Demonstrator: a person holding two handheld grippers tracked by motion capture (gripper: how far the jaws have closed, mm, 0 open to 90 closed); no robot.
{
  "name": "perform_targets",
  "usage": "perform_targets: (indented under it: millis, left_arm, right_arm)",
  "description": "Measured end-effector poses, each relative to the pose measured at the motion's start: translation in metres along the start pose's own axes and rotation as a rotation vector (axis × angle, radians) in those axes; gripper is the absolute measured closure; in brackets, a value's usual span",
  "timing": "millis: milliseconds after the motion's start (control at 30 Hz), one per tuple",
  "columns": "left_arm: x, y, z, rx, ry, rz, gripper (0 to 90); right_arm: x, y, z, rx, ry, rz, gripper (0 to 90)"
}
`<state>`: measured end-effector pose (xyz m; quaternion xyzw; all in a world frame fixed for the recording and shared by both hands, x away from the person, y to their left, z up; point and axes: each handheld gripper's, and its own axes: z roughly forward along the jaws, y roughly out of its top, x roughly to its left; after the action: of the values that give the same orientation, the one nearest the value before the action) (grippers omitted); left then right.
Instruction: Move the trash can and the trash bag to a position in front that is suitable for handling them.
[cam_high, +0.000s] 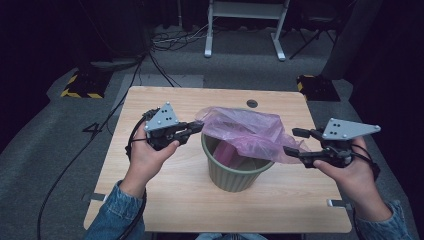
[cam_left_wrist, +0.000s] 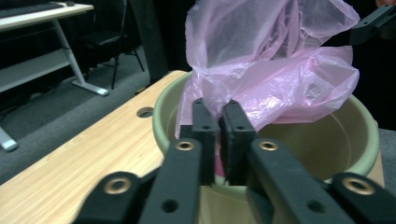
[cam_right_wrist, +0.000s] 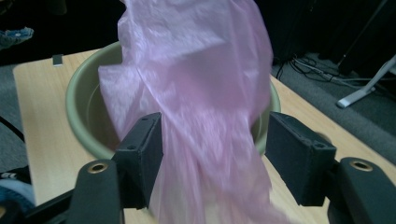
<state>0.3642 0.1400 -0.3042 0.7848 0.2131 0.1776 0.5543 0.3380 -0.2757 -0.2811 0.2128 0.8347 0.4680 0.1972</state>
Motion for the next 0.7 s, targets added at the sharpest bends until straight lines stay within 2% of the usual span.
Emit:
perform_targets:
  millis: [67, 133, 167, 267, 333, 500, 700]
  left_arm:
    - [0.000, 0.001, 0.001, 0.003, -0.004, 0.003, 88.6]
    - [0.002, 0.002, 0.001, -0.001, -0.007, 0.002, 88.7]
    - [0.002, 0.002, 0.001, -0.001, -0.006, 0.004, 88.8]
    - [0.006, 0.003, 0.001, 0.003, 0.011, 0.014, 88.9]
    - [0.009, 0.003, 0.001, 0.009, 0.016, 0.019, 88.9]
    - [0.015, -0.002, -0.001, 0.033, 0.034, 0.040, 88.9]
    - [0.022, -0.007, -0.007, 0.068, 0.038, 0.036, 88.6]
  right_arm:
    - [-0.001, 0.006, 0.009, 0.009, -0.011, -0.013, 40.4]
    - [-0.005, 0.010, 0.016, 0.021, 0.008, 0.000, 53.6]
    - [-0.008, 0.012, 0.019, 0.018, 0.022, 0.014, 57.5]
    - [-0.016, 0.017, 0.023, 0.018, 0.039, 0.037, 80.2]
    - [-0.023, 0.022, 0.023, 0.004, 0.035, 0.046, 87.8]
    - [-0.036, 0.029, 0.025, -0.016, 0.015, 0.063, 90.0]
    - [-0.055, 0.032, 0.030, -0.056, 0.014, 0.118, 90.0]
